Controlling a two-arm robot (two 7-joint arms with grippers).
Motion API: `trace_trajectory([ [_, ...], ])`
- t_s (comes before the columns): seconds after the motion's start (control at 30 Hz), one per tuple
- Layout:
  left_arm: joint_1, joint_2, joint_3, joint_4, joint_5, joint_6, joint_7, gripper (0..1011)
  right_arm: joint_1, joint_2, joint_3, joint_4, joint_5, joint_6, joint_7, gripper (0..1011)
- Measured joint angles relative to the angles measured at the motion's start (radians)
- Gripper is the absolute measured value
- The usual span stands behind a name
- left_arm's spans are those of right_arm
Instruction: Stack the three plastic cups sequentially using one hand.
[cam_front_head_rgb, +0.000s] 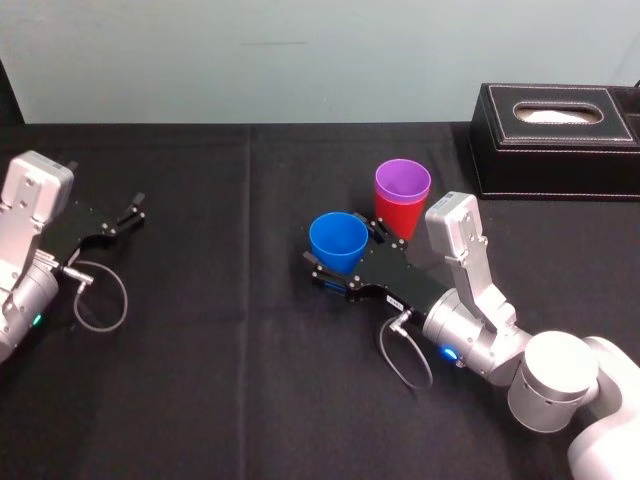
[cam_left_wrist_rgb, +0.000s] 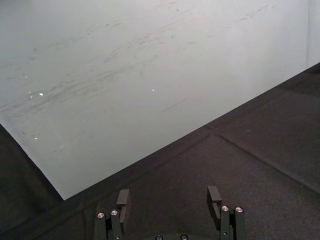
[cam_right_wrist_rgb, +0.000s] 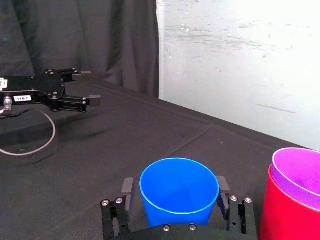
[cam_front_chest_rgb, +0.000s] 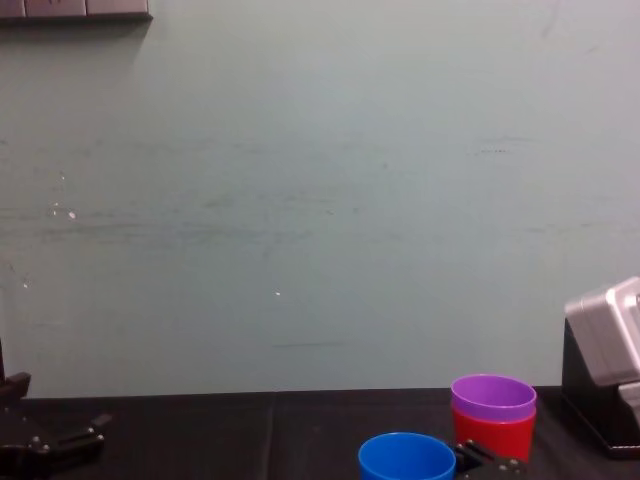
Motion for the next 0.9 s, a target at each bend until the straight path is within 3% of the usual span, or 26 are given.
trace_trajectory([
  [0.17,0.000,0.000,0.000,0.000,0.000,0.000,0.000,1005,0.000,0.000,0.000,-0.001,0.000,0.001,0.000,963],
  [0.4,0.000,0.000,0.000,0.000,0.000,0.000,0.000,1005,0.000,0.001,0.000,-0.001,0.000,0.002,0.000,798],
  [0.7,0.000,0.000,0.000,0.000,0.000,0.000,0.000,1005,-0.001,0.002,0.001,-0.006,-0.001,0.004,-0.002,750],
  [0.9,0.000,0.000,0.000,0.000,0.000,0.000,0.000,1005,-0.001,0.024,0.016,-0.063,-0.004,0.047,-0.012,731],
])
